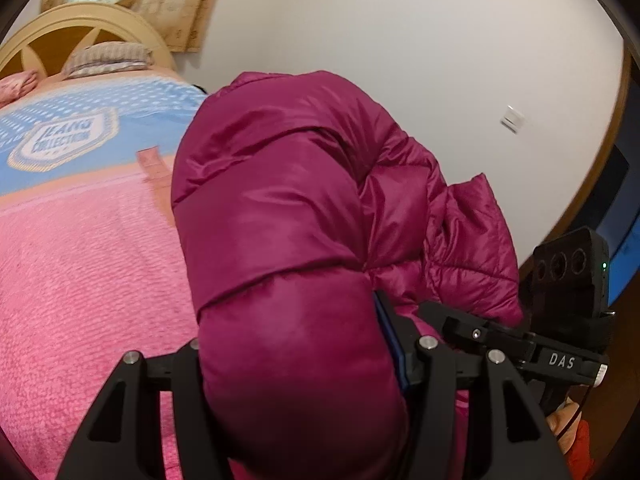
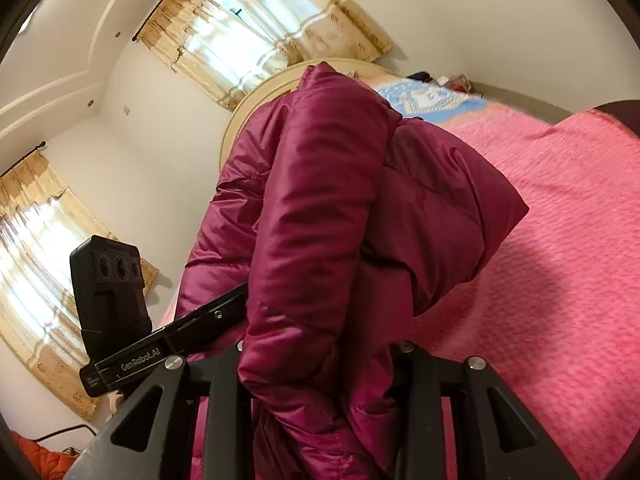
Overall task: Fold large clothes
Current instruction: 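Carry the held jacket with both tools over the dark round chair seat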
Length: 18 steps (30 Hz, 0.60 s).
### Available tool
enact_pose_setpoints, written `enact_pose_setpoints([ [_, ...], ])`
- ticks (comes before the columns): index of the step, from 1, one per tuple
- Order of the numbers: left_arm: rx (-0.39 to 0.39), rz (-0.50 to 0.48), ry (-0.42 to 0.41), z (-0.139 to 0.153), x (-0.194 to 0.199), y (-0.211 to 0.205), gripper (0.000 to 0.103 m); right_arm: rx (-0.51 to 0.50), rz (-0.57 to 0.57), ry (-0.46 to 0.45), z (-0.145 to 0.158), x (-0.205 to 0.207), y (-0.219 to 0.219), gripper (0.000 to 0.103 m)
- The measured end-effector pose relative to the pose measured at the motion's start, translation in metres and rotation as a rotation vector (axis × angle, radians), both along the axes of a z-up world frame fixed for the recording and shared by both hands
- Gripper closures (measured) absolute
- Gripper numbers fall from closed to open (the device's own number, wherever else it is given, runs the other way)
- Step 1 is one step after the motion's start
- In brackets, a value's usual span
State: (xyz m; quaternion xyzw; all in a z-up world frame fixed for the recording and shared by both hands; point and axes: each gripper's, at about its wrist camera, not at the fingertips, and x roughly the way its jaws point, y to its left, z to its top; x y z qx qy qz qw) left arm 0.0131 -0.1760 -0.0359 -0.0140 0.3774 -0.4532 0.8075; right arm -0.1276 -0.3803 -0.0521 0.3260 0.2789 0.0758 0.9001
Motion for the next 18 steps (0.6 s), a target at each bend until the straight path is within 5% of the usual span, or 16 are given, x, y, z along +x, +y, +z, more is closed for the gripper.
enact_pose_setpoints([
  [18,0.045,-0.17,-0.039,0.005,-0.016,-0.101,0.044,-0.044,-0.2,-0.061,0.002,-0.07,-0.069,0.071],
])
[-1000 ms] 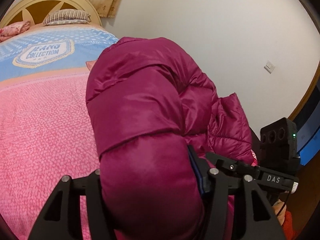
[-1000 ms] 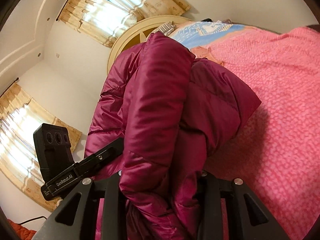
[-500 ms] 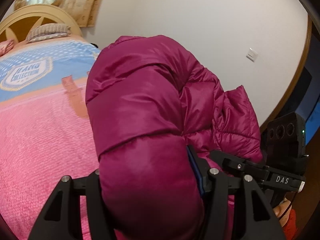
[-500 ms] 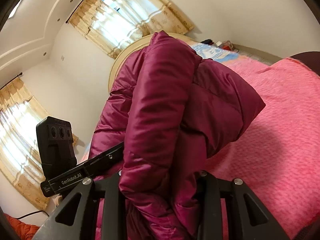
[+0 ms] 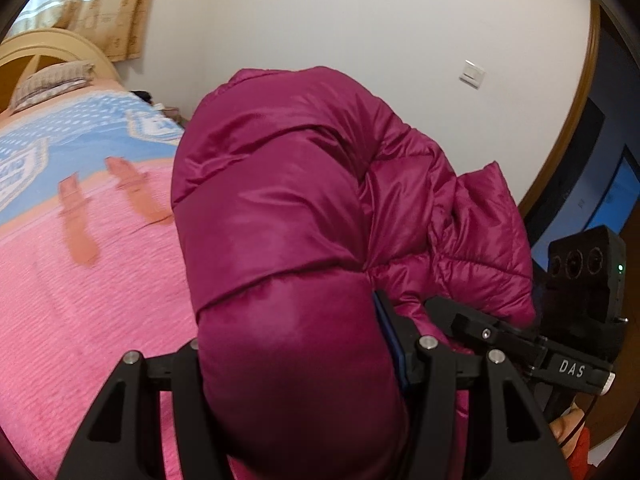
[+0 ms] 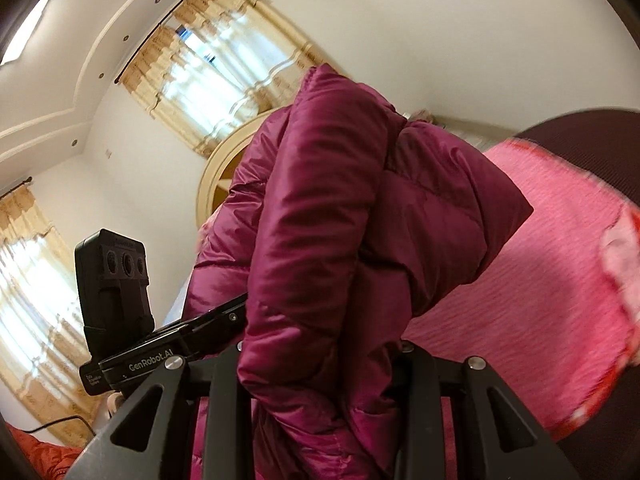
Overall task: Fold large clothes
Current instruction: 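Carry the held jacket with both tools over the dark round chair seat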
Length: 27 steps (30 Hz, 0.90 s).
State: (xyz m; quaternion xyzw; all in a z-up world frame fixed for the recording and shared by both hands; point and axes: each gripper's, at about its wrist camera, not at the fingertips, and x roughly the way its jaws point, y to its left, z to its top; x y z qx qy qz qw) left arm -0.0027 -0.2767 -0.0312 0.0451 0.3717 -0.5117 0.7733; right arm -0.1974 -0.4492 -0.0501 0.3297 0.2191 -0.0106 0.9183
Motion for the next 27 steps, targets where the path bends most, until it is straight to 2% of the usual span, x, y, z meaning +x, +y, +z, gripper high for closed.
enact_pose_setpoints([
  [4,0.02,-0.018,-0.017,-0.007,0.001,-0.031,0.044,-0.044,-0.065,0.01,-0.004,-0.008,-0.025,0.072],
  [7,0.051,-0.012,-0.017,-0.022,0.009,-0.056,0.044,-0.038,-0.115,0.027,-0.019,-0.004,-0.053,0.072],
  [12,0.146,0.001,0.029,-0.055,0.029,-0.099,0.043,-0.037,-0.179,0.082,-0.041,0.01,-0.09,0.074],
  [14,0.185,0.019,0.04,-0.07,0.04,-0.111,0.034,-0.05,-0.199,0.13,-0.053,0.018,-0.103,0.074],
  [17,0.185,0.044,0.046,-0.081,0.048,-0.115,0.024,-0.03,-0.232,0.182,-0.071,0.025,-0.118,0.074],
  [20,0.211,0.046,-0.018,-0.089,0.046,-0.123,0.015,-0.029,-0.256,0.229,-0.084,0.031,-0.124,0.072],
  [23,0.232,0.057,0.02,-0.096,0.058,-0.126,0.006,-0.015,-0.266,0.252,-0.089,0.033,-0.128,0.069],
  [25,0.246,0.063,0.032,-0.095,0.062,-0.122,0.006,0.0,-0.268,0.257,-0.092,0.031,-0.128,0.065],
  [27,0.256,0.066,-0.036,-0.085,0.055,-0.114,0.006,0.004,-0.27,0.252,-0.088,0.034,-0.133,0.057],
])
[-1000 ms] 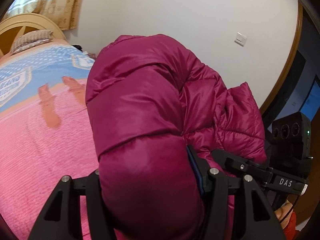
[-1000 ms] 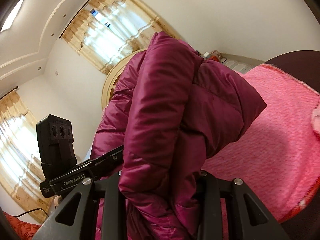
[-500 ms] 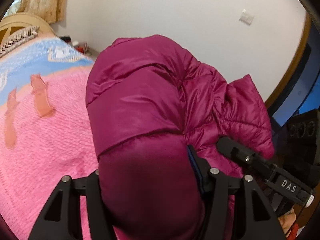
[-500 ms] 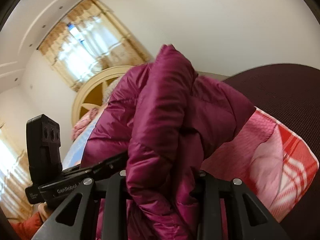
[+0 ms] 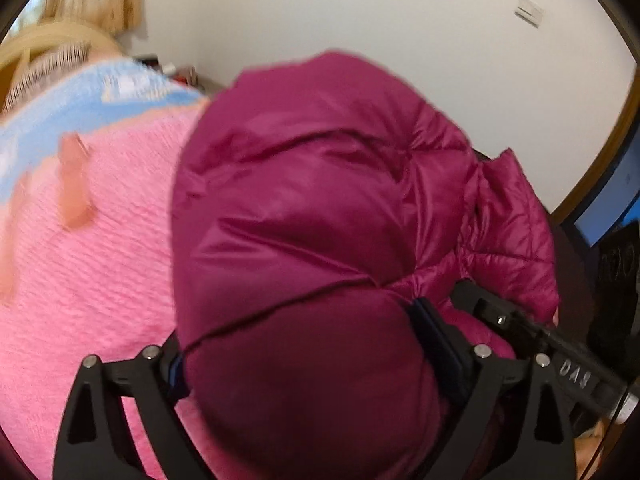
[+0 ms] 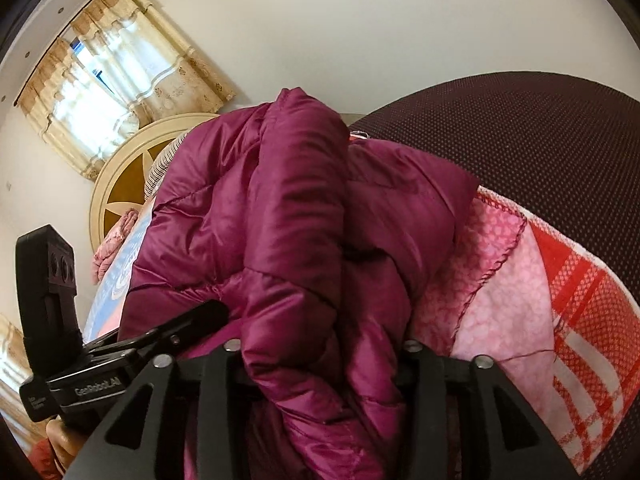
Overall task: Fold large clothes
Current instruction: 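Lower the jacket onto the chair seat and open both tools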
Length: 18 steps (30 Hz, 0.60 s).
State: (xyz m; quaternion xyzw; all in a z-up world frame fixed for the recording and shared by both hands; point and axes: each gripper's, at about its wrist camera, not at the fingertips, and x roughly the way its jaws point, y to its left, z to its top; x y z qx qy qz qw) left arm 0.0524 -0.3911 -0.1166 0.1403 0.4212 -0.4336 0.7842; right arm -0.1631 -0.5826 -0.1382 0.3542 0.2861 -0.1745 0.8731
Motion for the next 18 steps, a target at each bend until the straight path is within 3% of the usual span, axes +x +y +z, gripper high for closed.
enact_pose_setpoints([
  [3,-0.009,-0.02,-0.102,0.023,-0.024,0.016,0.007,-0.003,-0.048,0.014,0.019,-0.007,0.011,0.05],
  [8,-0.066,-0.013,-0.343,0.062,-0.067,0.064,0.006,-0.117,-0.152,-0.043,0.066,-0.058,0.038,0.042],
  [13,-0.13,0.002,-0.385,0.089,-0.099,0.1,0.001,-0.248,-0.209,-0.069,0.105,-0.107,0.083,0.039],
  [18,-0.172,0.022,-0.397,0.103,-0.111,0.101,0.0,-0.398,-0.235,-0.073,0.141,-0.135,0.134,0.037],
])
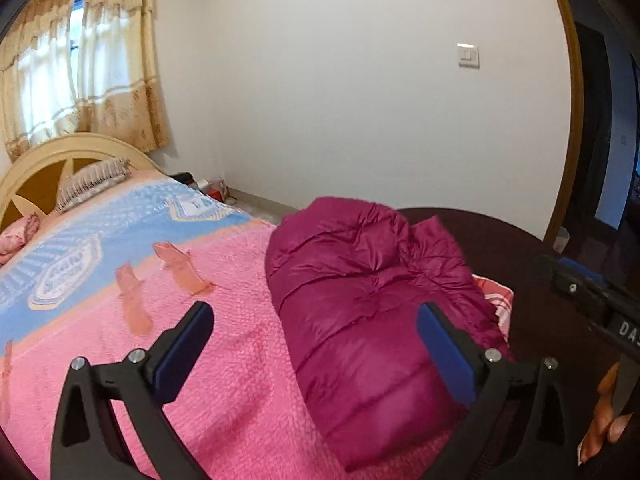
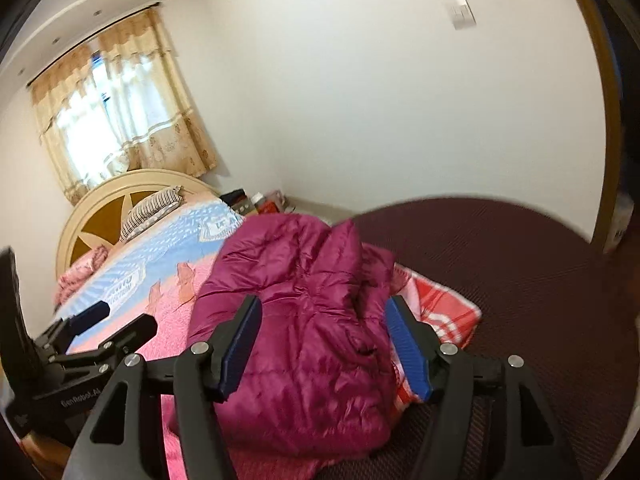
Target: Fold large clothes
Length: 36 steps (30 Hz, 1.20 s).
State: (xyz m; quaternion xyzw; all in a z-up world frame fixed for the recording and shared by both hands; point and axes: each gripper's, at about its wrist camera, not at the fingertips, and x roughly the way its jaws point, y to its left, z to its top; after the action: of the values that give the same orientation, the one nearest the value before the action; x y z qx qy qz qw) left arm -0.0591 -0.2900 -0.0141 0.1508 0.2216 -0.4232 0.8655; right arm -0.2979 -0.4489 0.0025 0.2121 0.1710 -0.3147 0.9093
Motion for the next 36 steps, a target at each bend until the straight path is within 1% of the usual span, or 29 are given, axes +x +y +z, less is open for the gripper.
enact_pose_setpoints([
  [1,-0.006,0.001,-0.013,-0.003,0.004,-0.002,0.0,-0.017,-0.002,-0.008,0.006,-0.004,0.008,0.036],
  [2,-0.018,0.01,-0.034,0.002,-0.002,0.004,0.0,-0.034,-0.007,-0.019,0.015,-0.008,0.015,0.034],
  [3,-0.027,0.013,-0.042,0.002,0.003,0.009,0.0,-0.055,-0.017,-0.033,0.023,-0.011,0.022,0.032],
  [4,-0.042,0.018,-0.049,0.008,-0.004,0.014,0.0,-0.072,-0.024,-0.042,0.028,-0.011,0.029,0.031],
  [7,-0.092,0.029,-0.059,0.019,-0.008,0.03,0.0,-0.126,-0.022,-0.066,0.041,-0.019,0.044,0.029],
  [10,-0.129,0.038,-0.084,0.029,-0.012,0.038,0.0,-0.149,-0.008,-0.084,0.05,-0.018,0.055,0.028],
  [16,-0.17,0.041,-0.112,0.035,-0.018,0.045,0.0,-0.151,-0.008,-0.107,0.054,-0.013,0.061,0.028],
  [22,-0.171,0.045,-0.103,0.031,-0.013,0.042,0.0,-0.143,-0.01,-0.118,0.051,-0.012,0.059,0.028],
  [36,-0.183,0.059,-0.119,0.031,-0.011,0.042,0.0,-0.153,-0.007,-0.12,0.052,-0.012,0.06,0.028],
])
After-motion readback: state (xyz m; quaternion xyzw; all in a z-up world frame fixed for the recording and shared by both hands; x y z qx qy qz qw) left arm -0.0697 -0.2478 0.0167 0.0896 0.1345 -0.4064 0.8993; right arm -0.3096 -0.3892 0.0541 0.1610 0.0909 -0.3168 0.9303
